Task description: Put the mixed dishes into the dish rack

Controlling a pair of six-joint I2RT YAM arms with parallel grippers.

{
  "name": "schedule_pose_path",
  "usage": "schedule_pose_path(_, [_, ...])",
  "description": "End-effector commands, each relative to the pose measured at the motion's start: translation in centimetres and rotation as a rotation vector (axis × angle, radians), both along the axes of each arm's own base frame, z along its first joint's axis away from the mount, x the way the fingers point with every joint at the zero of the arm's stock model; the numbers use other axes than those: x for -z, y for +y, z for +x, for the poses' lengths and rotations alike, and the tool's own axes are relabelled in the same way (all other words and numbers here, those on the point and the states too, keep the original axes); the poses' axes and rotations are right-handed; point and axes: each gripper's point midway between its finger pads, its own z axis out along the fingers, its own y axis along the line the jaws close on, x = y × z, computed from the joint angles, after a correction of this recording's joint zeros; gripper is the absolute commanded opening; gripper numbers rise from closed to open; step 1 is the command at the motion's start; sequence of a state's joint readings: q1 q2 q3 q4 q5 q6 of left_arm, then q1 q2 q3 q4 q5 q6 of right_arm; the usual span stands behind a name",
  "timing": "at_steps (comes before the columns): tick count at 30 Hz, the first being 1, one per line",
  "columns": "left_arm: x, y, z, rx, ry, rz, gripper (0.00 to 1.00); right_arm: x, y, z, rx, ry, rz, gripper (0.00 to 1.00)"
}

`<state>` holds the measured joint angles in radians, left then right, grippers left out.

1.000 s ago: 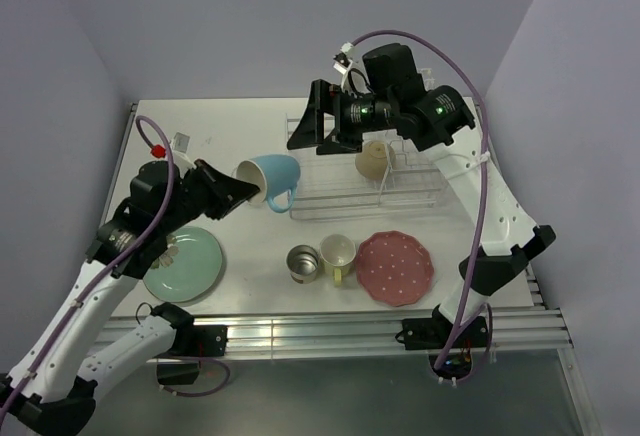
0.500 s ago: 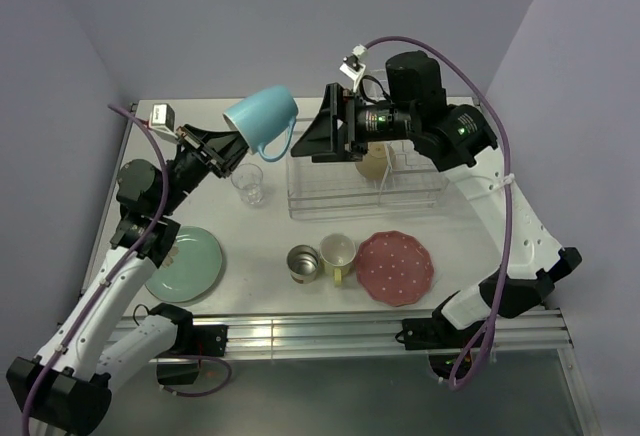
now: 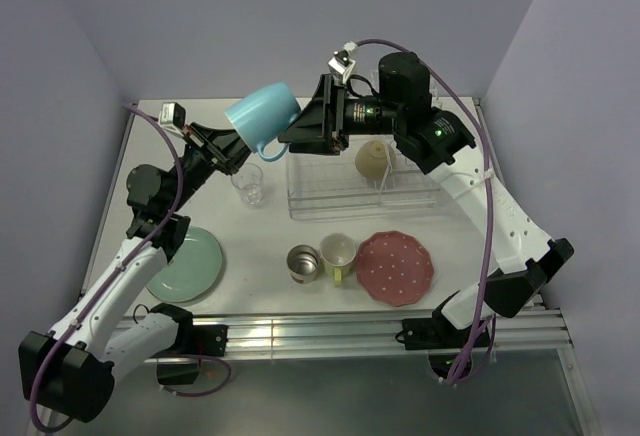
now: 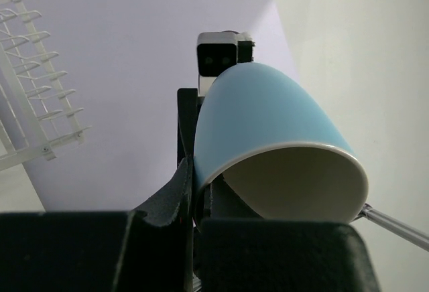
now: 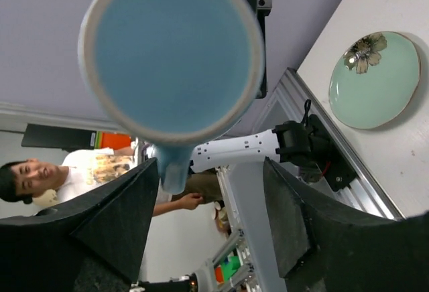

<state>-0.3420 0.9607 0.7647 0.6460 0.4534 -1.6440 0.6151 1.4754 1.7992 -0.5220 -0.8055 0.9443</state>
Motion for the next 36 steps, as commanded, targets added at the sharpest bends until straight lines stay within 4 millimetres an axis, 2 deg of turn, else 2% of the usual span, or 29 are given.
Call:
schedule_pose_path(1, [-4.9, 0.6, -2.7, 0.027, -0.188, -0.080, 0.00, -3.1, 0.0, -0.2, 0.016, -0.038, 0.109, 0.68])
schedule_pose_path(5, [-4.6, 0.2, -2.5, 0.038, -0.195, -0.068, 0.00, -3.1, 0.3, 0.4, 0.043, -0.023, 0.110, 0.62])
schedule_pose_path(10, [-3.8, -0.4, -2.5, 0.051, -0.191, -0.043, 0.00, -3.6, 0.8, 0.2, 0.040, -0.019, 0.127, 0.57])
schedule_pose_path(15, [-3.3, -0.6, -2.2, 0.053, -0.176, -0.035, 0.00, -3.0, 1.7, 0.0, 0.032, 0.000, 0.118, 0.51])
schedule_pose_path(26, [-3.5, -1.6, -1.6, 0.070, -0.184, -0.007, 0.00, -2.3, 2.8, 0.0, 0.040, 0.013, 0.096, 0.40])
schedule_pose_path(31, [-3.0, -1.8, -1.8, 0.081, -0.170, -0.008, 0.00, -2.1, 2.7, 0.4, 0.060, 0.002, 0.081, 0.29])
schedule_pose_path(34, [-2.6, -1.7, -2.0, 0.084, -0.161, -0.007, 0.00, -1.9, 2.6, 0.7, 0.072, -0.017, 0.069, 0.09])
schedule_pose_path(35, [-2.3, -1.7, -2.0, 0.088, -0.157, 0.001, 0.00, -1.7, 2.7, 0.8, 0.073, -0.028, 0.061, 0.00])
schedule_pose_path(36, [-1.8, -1.8, -2.1, 0.092, -0.145, 0.006, 0.00, -1.4, 2.7, 1.1, 0.078, -0.030, 0.053, 0.00])
